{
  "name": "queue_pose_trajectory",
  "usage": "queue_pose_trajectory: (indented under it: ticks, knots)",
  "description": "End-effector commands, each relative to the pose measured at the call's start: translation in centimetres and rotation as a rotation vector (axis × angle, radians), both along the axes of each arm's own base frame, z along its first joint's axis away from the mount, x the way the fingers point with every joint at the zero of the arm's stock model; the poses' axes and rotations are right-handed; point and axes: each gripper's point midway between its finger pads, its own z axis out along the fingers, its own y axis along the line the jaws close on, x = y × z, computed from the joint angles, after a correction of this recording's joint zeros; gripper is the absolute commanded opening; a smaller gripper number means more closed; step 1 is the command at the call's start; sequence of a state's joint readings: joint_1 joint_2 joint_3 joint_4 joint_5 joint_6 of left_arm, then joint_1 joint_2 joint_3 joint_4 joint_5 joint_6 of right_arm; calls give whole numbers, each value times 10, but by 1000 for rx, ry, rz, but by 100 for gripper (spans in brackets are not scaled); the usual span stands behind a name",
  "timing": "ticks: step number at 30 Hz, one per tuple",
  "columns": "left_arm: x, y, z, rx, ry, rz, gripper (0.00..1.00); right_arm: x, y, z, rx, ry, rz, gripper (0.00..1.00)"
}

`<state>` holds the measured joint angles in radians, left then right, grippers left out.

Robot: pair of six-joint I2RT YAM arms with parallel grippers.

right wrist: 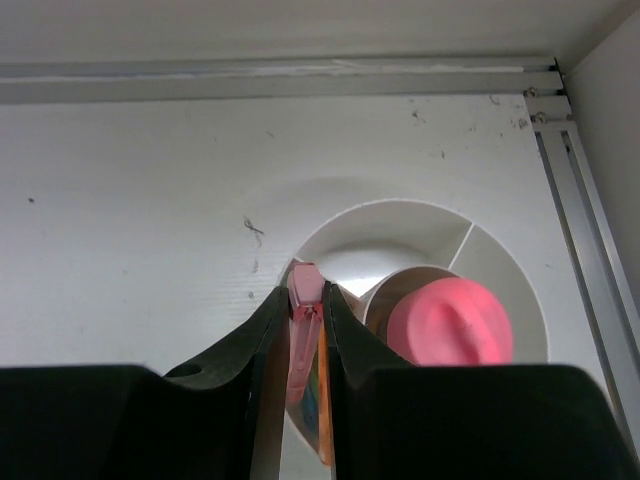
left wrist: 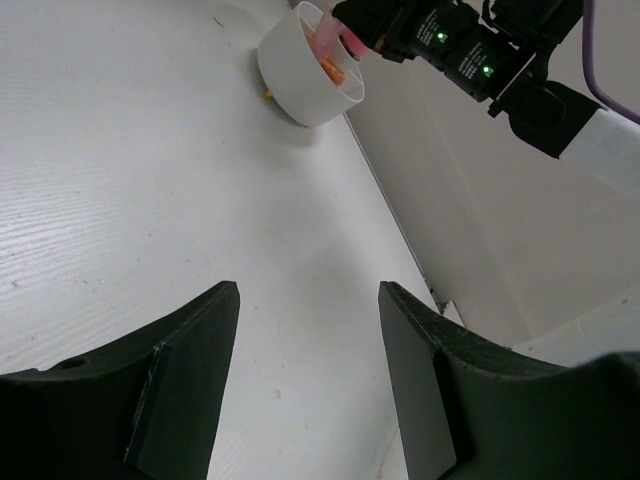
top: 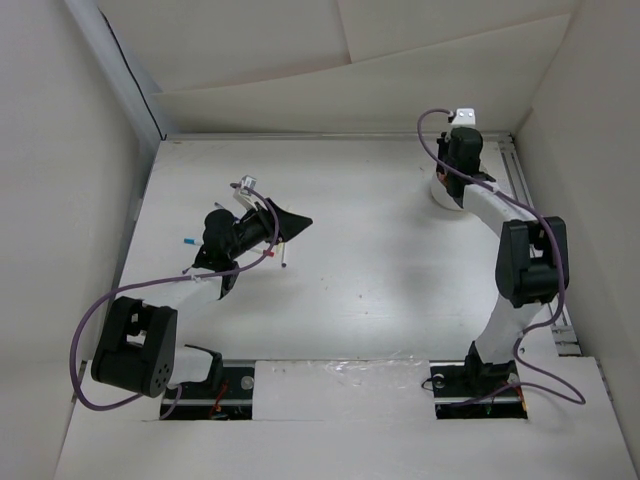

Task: Sort the stationery into containers
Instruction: Place the pen in the storage box.

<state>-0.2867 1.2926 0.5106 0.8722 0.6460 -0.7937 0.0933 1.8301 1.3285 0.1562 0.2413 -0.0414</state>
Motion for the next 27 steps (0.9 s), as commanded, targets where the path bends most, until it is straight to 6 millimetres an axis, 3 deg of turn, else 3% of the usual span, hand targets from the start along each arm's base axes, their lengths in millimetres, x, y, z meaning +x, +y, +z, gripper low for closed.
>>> queue_pose_trajectory:
  ticks: [1, 3, 7, 11, 12, 15, 18, 19, 20, 23, 27]
  knots:
    - [1, -3, 25, -13, -89, -15, 55, 4, 4, 2, -44, 15, -27, 3]
    - [2, -2, 21, -7, -69, -5, 55, 2, 6, -14, -57, 62, -33, 3]
    - [8, 1, 19, 11, -67, 24, 53, 5, 5, -21, -46, 91, -52, 7]
    - [9, 2, 14, 18, -46, 36, 53, 6, 4, -22, -34, 102, -71, 32]
    - [8, 2, 15, 24, -52, 36, 53, 5, 4, -14, -31, 85, -72, 42]
    - [10, 5, 16, 25, -52, 54, 53, 1, 9, 3, -16, 54, -66, 52]
    - [13, 8, 17, 37, -49, 81, 53, -6, 12, 30, 19, 7, -54, 63]
    - [14, 9, 12, 46, -25, 91, 52, -10, 19, 47, 29, -26, -31, 67]
    - [14, 11, 12, 56, -28, 101, 50, -14, 19, 49, 29, -29, -31, 69]
    - [19, 18, 10, 78, -10, 157, 46, -27, 43, 68, 53, -62, 31, 70]
    - [28, 39, 14, 108, 5, 297, 38, -46, 93, 63, 133, -45, 179, 67]
